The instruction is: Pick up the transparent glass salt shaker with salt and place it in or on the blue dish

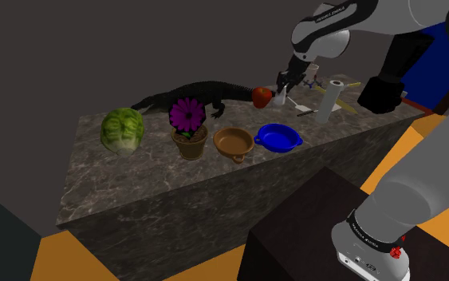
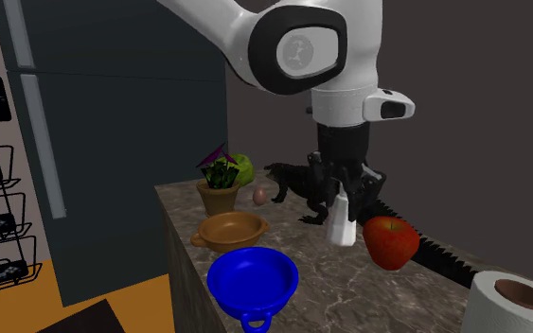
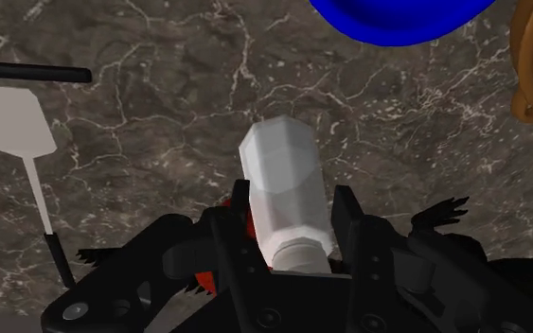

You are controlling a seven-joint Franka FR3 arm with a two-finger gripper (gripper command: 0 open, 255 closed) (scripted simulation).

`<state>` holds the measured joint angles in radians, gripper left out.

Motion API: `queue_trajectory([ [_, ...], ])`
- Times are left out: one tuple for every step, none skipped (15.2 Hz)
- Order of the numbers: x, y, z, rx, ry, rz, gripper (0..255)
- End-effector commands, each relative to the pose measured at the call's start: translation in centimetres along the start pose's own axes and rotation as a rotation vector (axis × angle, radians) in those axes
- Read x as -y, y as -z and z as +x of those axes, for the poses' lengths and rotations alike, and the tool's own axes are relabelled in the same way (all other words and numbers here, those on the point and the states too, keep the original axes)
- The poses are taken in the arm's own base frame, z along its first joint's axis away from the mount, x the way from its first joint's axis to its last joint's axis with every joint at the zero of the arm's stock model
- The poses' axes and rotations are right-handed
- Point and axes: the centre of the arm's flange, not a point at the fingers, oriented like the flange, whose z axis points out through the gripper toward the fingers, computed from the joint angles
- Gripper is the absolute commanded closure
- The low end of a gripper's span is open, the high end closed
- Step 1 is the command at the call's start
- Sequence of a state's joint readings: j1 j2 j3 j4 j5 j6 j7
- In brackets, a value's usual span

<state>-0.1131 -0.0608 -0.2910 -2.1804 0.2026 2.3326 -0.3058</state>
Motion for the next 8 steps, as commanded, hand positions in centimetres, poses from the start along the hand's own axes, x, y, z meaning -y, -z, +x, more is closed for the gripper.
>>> queue_trajectory([
  [0.0,0.6,0.2,0.0,0.0,0.0,255],
  [0.8,0.9,-0.9,0.0,0.0,0.0,255],
  [1.5,1.2,-2.0,0.0,0.0,0.0,255],
  [2.2,1.5,-3.0,0.0,0.0,0.0,255],
  [2.9,1.8,-4.1,0.0,0.0,0.0,255],
  [3.7,2.1,-5.1,0.0,0.0,0.0,255],
  [4.4,2.4,-6.2,0.0,0.0,0.0,255],
  [5.1,2.6,-7.3,0.0,0.0,0.0,255],
])
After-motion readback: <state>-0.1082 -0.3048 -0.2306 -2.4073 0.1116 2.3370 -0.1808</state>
